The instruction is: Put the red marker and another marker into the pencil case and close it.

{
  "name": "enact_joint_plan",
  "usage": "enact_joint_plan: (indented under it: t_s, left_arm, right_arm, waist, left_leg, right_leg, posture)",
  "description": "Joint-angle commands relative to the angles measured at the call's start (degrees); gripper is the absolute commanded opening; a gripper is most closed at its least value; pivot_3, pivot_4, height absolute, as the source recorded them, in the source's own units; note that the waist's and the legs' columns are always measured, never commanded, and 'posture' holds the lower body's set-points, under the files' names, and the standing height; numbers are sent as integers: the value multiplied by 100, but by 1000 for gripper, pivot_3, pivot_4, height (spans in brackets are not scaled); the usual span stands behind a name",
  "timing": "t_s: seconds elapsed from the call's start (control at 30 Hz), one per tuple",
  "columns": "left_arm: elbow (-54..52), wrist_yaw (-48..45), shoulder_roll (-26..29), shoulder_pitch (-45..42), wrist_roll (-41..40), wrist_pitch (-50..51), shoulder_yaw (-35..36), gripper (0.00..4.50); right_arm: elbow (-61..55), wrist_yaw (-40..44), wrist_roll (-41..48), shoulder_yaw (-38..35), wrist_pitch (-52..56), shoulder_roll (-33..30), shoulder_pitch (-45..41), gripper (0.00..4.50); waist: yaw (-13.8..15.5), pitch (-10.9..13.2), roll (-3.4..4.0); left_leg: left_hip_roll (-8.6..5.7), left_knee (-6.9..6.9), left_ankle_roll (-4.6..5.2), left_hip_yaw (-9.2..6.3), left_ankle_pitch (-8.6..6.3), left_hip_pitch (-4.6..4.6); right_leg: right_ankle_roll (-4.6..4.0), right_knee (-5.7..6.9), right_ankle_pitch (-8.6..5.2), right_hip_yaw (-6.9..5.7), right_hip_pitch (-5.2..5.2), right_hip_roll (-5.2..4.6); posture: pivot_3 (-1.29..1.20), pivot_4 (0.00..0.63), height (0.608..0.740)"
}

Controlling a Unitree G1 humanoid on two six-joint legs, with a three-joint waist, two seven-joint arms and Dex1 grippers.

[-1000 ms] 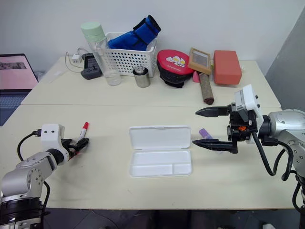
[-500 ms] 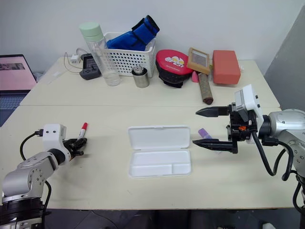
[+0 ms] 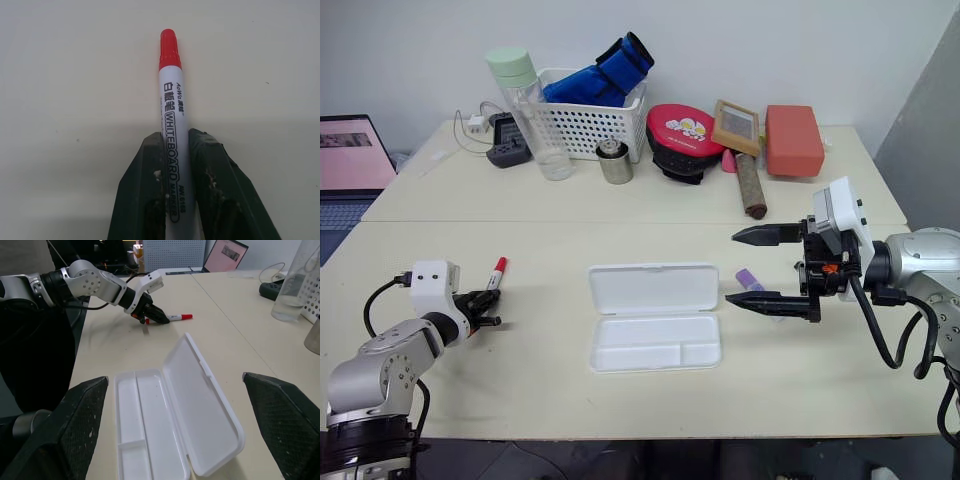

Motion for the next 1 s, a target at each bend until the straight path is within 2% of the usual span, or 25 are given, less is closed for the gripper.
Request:
enact_joint_plan:
  t_s: [0.03, 0.23, 0.3, 0.4, 0.5, 0.73, 0.8, 0.87, 1.0]
  left_arm:
    - [28, -26, -21, 30, 30, -57, 60, 449]
    - [-1015, -902, 230, -263, -438, -505, 45, 448]
    - [-1693, -1512, 411, -448, -912, -572, 45, 448]
    - [-2451, -2280, 736, -868, -1626, -259, -221, 448]
    - [-2744, -3012, 1168, -1188, -1840, -74, -838, 448]
    - [-2638, -4285, 1586, -2138, -1536, -135, -2413, 448]
    - [-2295, -4496, 1446, -2362, -1153, -388, -2931, 448]
    - [-2065, -4590, 1325, -2473, -971, -520, -3164, 448]
    - [-1397, -4786, 1122, -2521, -54, -1069, -4041, 448]
  right_arm:
    - [-73, -91, -18, -219, -102, 19, -90, 4500]
    - [-123, -102, 368, -601, 66, -72, -62, 4500]
    - [-157, -38, 456, -763, 115, -150, 17, 4500]
    - [-264, -30, 590, -1012, 169, -229, 189, 4500]
    - [-364, -134, 663, -1249, 182, -236, 374, 4500]
    - [-808, -314, 737, -1730, 254, -264, 1022, 4500]
    - [-998, -365, 624, -1835, 268, -281, 1386, 4500]
    - [-1117, -415, 573, -1886, 258, -286, 1589, 4500]
    - [-1377, -596, 424, -1933, 234, -257, 2004, 4500]
  waist:
    - [0, 0, 0]
    - [6, 3, -7]
    - [19, 4, -9]
    - [35, 5, -10]
    - [5, 1, -2]
    - [-71, 3, 0]
    - [-56, 3, 0]
    - [-42, 3, 0]
    - [-77, 7, -2]
  left_leg:
    - [0, 0, 0, 0, 0, 0]
    - [0, 3, -1, -4, 0, -18]
    - [-1, 6, -5, -10, 3, -34]
    - [-2, 4, -25, -12, 14, -46]
    - [-4, 1, -23, 4, 13, -40]
    - [9, 1, -1, 7, 3, -31]
    - [6, 1, -1, 7, 3, -30]
    - [-2, 1, 0, 12, 3, -28]
    - [0, 3, 1, 11, 3, -25]
  right_leg:
    - [0, 0, 0, 0, 0, 0]
    - [0, -1, 0, 0, -11, 0]
    - [-1, -2, 1, 0, -22, -1]
    - [-2, -7, 2, -1, -29, -3]
    - [-1, -10, 1, -1, -27, -2]
    - [-1, 6, 1, -5, -25, 24]
    - [-1, 4, 1, -6, -22, 32]
    - [-1, 3, 1, -1, -19, 29]
    - [0, 3, 1, -2, -18, 28]
  posture:
    - [0, 150, 740]
    - [0, 150, 740]
    - [0, 150, 740]
    - [0, 150, 740]
    - [0, 150, 740]
    - [0, 150, 740]
    - [0, 150, 740]
    - [0, 150, 740]
    - [0, 150, 740]
